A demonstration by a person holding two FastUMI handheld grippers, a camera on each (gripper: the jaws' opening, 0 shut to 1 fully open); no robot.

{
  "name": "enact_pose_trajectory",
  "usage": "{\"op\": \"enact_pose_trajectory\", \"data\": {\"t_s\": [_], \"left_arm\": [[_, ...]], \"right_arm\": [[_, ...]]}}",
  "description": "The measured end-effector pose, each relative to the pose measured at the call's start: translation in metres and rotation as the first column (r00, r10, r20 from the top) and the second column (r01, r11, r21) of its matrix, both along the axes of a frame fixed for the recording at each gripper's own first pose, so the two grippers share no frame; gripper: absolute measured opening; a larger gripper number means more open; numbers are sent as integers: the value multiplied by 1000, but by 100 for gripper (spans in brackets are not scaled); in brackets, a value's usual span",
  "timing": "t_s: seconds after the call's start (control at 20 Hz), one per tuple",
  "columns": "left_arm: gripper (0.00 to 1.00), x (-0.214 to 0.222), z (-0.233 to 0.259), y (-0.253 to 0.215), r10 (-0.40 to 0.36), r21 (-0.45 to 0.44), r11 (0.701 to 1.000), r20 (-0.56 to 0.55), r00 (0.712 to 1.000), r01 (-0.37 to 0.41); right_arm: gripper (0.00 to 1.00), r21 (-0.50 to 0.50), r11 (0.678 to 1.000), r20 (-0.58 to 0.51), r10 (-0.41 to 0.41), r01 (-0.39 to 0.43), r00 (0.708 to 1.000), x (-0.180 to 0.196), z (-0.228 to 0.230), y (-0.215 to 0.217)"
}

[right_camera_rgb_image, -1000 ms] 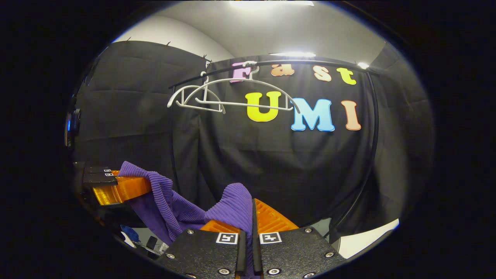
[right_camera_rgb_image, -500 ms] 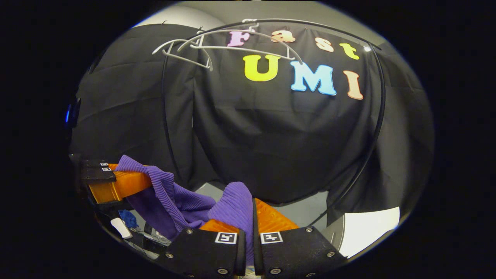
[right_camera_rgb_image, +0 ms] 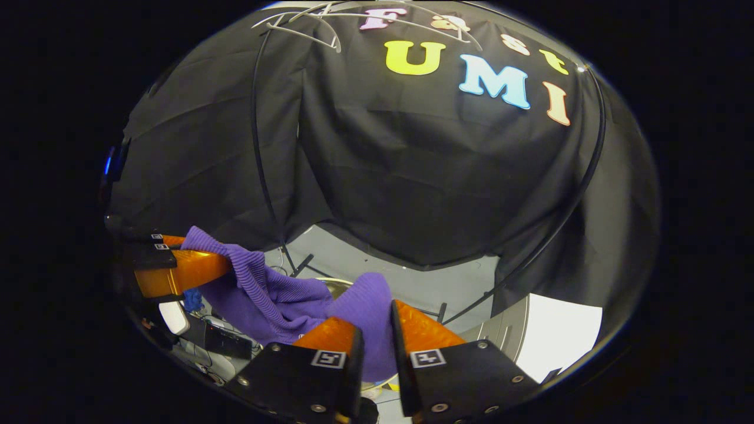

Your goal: Grasp the clothes on the hanger with both hands and then place them into the laundry hamper below.

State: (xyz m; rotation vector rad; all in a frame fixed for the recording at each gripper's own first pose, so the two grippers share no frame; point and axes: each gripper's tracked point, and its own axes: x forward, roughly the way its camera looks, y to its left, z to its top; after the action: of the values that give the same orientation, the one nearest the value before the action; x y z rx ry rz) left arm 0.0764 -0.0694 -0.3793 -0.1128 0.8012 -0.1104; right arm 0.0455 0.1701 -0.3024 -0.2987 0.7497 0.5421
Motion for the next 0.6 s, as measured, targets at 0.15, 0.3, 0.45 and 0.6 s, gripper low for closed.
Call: {"op": "enact_pose_trajectory", "data": {"t_s": [0.15, 0.3, 0.45, 0.6], "left_arm": [[35, 3, 21, -2, -10, -8, 1000, 54, 998, 10], [72, 2, 45, 4, -15, 12, 1000, 101, 995, 14], [96, 10, 85, 17, 3, 39, 999, 187, 982, -10], [100, 14, 143, 27, 30, 33, 999, 296, 955, -42]], "right_arm": [[69, 13, 1000, 12, 14, -14, 1000, -5, 8, -2], [90, 28, 1000, 51, 12, -14, 999, -6, 26, -5], [95, 96, 995, 114, -20, 9, 993, 2, 63, -9], [96, 155, 988, 220, -53, 19, 974, 11, 117, -17]]}}
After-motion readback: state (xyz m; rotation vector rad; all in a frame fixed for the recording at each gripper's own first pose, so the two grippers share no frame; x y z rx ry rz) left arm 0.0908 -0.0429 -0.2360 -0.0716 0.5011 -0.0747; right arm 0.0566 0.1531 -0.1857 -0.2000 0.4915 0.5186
